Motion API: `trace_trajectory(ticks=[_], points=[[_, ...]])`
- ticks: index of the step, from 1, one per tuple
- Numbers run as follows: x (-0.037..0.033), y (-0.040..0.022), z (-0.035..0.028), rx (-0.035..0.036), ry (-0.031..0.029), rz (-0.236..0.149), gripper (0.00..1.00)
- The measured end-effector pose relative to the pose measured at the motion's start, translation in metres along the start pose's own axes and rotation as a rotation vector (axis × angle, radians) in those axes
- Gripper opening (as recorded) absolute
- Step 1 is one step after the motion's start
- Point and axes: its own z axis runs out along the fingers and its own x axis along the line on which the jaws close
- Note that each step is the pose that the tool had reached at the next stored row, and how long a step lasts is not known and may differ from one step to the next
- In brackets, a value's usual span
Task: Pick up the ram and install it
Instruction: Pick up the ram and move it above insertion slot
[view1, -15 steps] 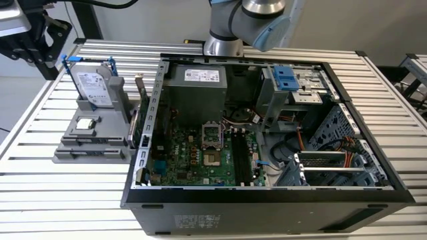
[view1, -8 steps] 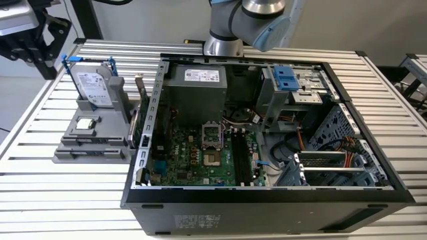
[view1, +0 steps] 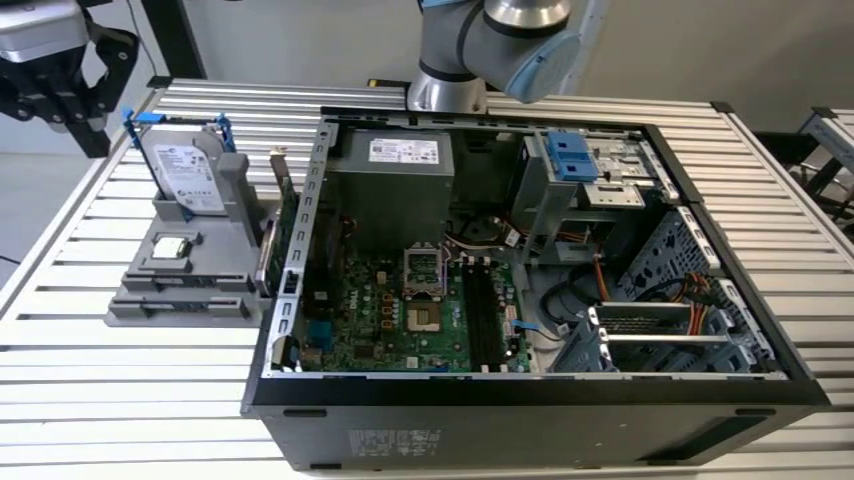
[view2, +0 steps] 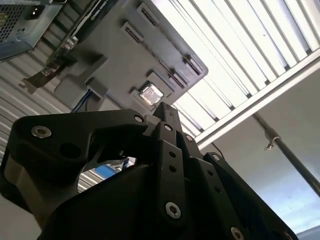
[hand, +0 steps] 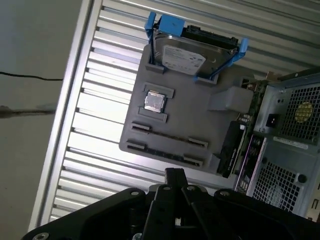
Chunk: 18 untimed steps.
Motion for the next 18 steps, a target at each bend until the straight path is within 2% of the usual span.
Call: trace_trajectory(ticks=[11,18], points=[[0.0022,0.0007,-0.0028,0.0035,0.0075,-0.143,0.00],[0.0029,0.0010,-0.0035,0.0025,0.0119,-0.256,0.00]])
